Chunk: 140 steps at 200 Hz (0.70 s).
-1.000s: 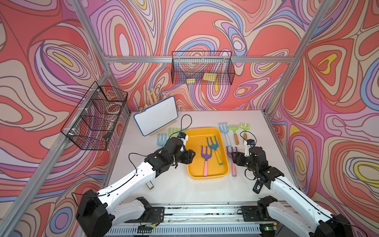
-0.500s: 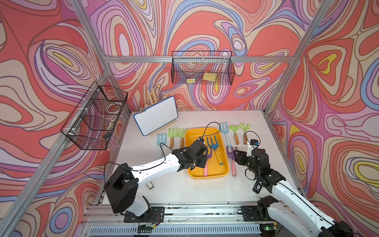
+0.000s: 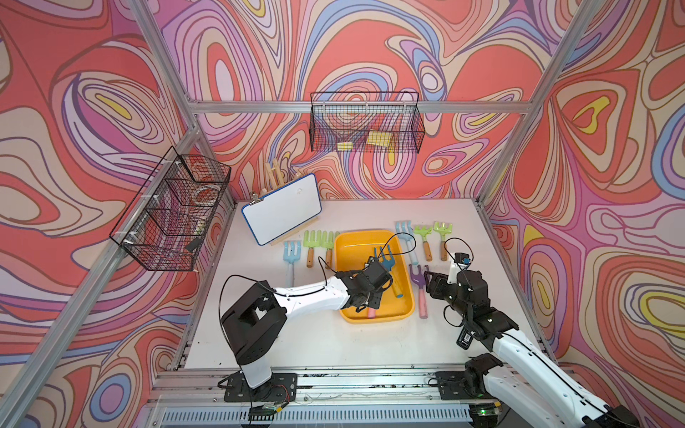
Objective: Take the hand rake out of the storage box
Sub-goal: Pick up the rake from the storage box.
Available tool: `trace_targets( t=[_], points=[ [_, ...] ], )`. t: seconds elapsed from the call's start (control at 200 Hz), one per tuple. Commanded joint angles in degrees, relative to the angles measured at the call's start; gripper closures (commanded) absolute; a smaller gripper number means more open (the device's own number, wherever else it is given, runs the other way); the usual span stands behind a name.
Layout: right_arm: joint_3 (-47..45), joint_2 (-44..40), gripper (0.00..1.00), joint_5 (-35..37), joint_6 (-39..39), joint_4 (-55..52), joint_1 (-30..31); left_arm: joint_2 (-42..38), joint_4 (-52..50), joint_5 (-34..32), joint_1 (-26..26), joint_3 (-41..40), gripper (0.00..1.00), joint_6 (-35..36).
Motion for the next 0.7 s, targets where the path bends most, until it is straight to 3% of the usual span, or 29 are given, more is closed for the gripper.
trace_targets(
  t=[0.0,0.461,0.696],
  points=[
    [-0.4,0.2,0.42,0.8,0.3,0.7,-0.2,2.1,1.5,0.2,0.0,0.5,0.5,-1.5],
    [-0.5,0.5,0.42,0.7,0.3,0.8,-0.2,9.2,3.1,0.4,-0.2,2.4,0.49,-2.2],
    [-0.5,0.4,0.42,0.7,0.3,0.8,-0.2,11.5,3.2,-0.2,-0.1,3.3,0.57,-2.1]
  ],
)
